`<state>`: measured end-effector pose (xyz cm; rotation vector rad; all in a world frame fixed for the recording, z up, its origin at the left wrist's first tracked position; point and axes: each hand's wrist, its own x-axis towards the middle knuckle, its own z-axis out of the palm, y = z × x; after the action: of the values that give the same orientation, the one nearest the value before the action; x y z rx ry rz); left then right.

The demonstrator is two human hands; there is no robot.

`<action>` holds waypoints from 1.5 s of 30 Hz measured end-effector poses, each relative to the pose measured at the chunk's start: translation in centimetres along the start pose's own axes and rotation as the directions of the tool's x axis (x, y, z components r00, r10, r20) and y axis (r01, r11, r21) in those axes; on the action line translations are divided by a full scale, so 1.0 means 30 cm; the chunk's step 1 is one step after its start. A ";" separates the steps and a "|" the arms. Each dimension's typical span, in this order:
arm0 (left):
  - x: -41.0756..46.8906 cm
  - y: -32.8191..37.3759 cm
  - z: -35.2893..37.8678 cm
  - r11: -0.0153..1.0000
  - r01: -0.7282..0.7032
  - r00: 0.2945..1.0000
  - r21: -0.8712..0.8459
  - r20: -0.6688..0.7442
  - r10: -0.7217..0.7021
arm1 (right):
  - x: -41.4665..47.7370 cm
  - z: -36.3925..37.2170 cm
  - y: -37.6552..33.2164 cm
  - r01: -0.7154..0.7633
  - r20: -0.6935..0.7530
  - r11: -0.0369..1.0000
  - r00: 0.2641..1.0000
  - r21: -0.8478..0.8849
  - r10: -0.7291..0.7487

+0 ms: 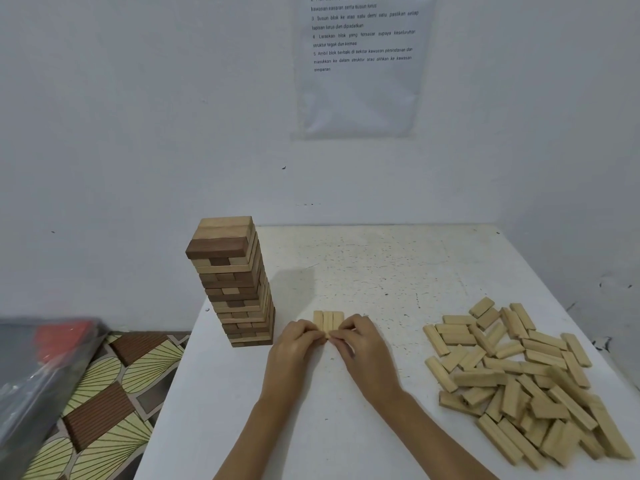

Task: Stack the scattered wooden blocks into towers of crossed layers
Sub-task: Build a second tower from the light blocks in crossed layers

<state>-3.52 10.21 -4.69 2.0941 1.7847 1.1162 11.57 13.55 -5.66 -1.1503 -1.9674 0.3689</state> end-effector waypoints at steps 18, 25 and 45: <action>0.009 -0.003 0.009 0.999 -0.031 0.999 0.005 -0.042 0.032 | 0.000 0.007 0.009 0.014 -0.026 1.000 1.000 -0.009 -0.014; 0.008 -0.009 0.013 0.999 -0.016 0.999 -0.028 -0.029 0.016 | 0.002 0.012 0.011 0.014 -0.038 1.000 0.999 -0.011 -0.014; -0.005 -0.019 0.018 0.998 -0.057 0.995 0.006 -0.084 0.058 | -0.002 -0.003 0.006 -0.003 -0.058 0.998 0.998 0.055 0.007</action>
<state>-3.63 10.39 -5.45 2.1434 1.7741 1.2347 11.76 13.58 -5.75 -1.1191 -1.8931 0.3857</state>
